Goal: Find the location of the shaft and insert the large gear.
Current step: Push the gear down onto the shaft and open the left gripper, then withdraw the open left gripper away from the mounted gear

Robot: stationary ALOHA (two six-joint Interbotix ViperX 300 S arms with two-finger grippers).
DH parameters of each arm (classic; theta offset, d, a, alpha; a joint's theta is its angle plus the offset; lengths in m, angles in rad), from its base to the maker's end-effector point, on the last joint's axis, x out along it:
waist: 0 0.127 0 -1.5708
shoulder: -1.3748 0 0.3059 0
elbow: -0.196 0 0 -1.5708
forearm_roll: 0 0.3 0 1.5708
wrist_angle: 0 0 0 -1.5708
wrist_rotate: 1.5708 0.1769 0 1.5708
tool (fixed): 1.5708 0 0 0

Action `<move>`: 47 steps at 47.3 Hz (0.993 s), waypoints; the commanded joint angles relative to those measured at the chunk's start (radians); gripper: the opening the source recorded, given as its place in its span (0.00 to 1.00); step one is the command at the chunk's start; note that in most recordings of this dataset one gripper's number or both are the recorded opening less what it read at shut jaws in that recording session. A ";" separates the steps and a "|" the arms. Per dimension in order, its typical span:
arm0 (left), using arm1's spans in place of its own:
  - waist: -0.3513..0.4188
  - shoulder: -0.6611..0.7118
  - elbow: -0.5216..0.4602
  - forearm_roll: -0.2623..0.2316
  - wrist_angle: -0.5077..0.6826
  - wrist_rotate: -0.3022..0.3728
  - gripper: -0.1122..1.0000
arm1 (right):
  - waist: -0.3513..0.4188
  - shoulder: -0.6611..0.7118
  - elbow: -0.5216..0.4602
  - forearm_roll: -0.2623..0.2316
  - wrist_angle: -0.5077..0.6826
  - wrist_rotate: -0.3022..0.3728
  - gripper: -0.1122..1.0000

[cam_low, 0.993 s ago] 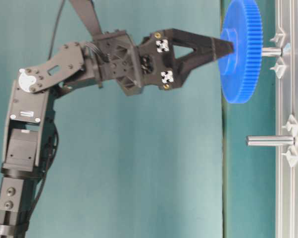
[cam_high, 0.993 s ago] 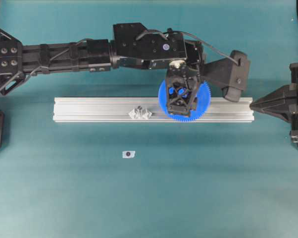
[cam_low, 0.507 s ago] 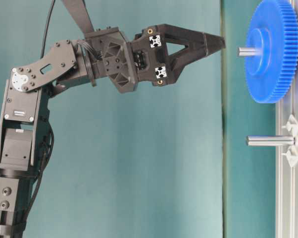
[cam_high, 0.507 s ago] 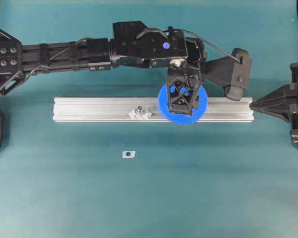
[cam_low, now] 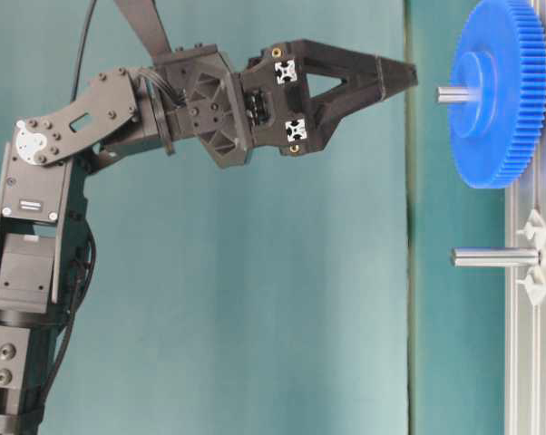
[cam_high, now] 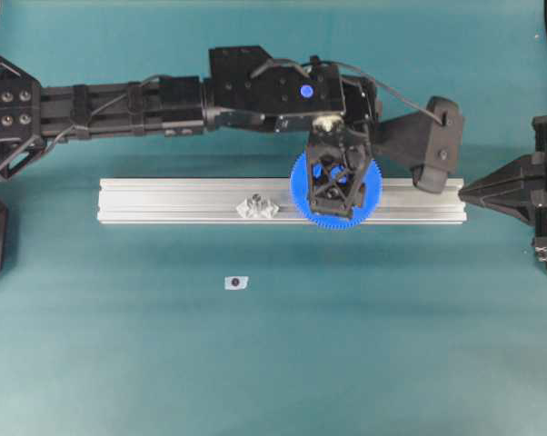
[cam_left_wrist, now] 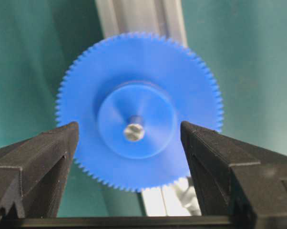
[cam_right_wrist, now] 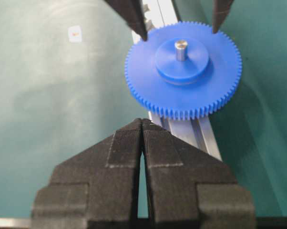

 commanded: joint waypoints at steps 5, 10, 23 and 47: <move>-0.006 -0.078 -0.025 0.003 -0.003 -0.015 0.84 | -0.002 0.005 -0.011 -0.002 -0.005 0.008 0.11; -0.008 -0.089 -0.021 0.003 -0.005 -0.020 0.84 | -0.002 0.003 -0.011 -0.002 -0.005 0.008 0.11; -0.008 -0.117 -0.015 0.002 -0.005 -0.035 0.84 | -0.002 -0.006 -0.011 -0.002 -0.005 0.009 0.11; -0.014 -0.227 0.144 0.002 -0.110 -0.086 0.84 | -0.002 -0.009 -0.011 -0.002 -0.005 0.009 0.11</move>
